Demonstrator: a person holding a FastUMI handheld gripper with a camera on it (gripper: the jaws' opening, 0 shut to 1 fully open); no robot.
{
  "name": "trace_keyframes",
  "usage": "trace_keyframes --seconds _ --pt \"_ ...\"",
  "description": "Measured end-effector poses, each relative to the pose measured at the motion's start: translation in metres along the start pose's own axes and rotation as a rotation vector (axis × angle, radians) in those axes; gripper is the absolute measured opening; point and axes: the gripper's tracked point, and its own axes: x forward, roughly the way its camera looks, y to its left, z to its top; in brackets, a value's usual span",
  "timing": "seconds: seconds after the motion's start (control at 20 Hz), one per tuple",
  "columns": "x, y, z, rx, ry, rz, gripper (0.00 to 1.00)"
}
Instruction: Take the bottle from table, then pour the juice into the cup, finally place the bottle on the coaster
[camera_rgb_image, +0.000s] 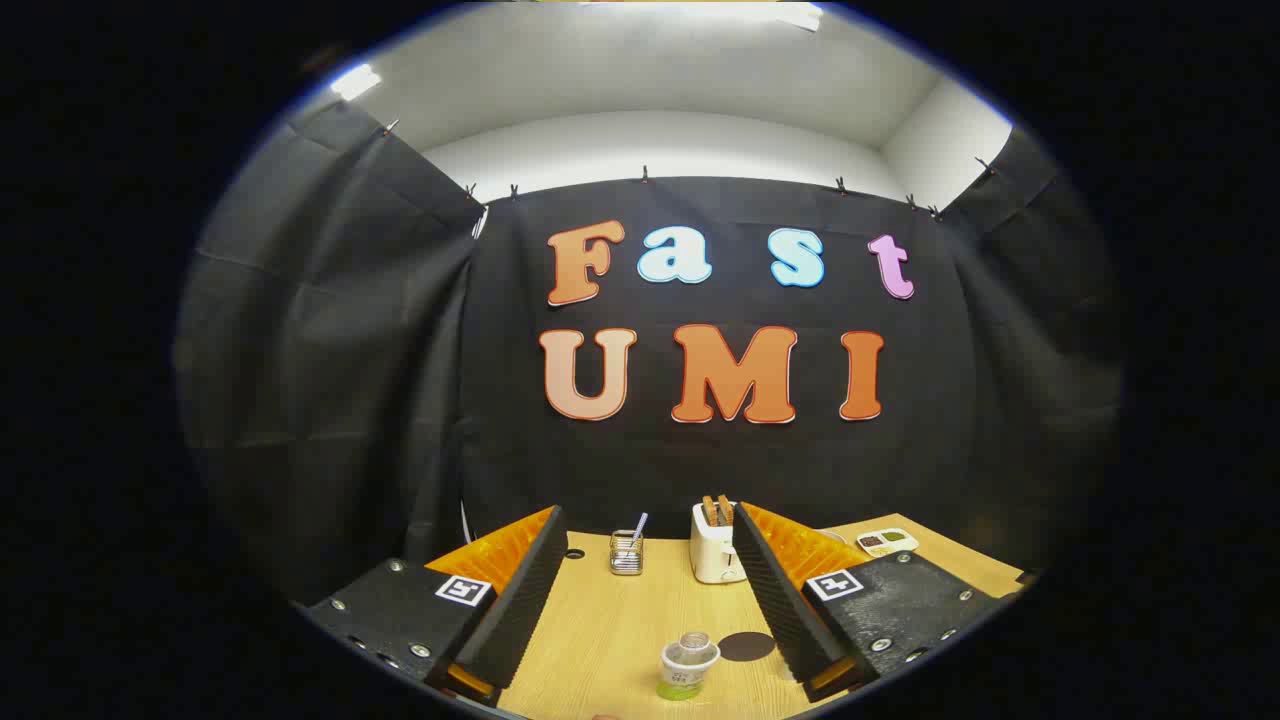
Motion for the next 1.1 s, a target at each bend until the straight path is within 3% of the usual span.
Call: trace_keyframes --seconds 0.35,1.1 --pt "0.002 -0.004 -0.003 0.056 -0.001 -0.007 0.99" --pt "0.004 -0.021 -0.023 0.033 0.034 -0.056 0.99"
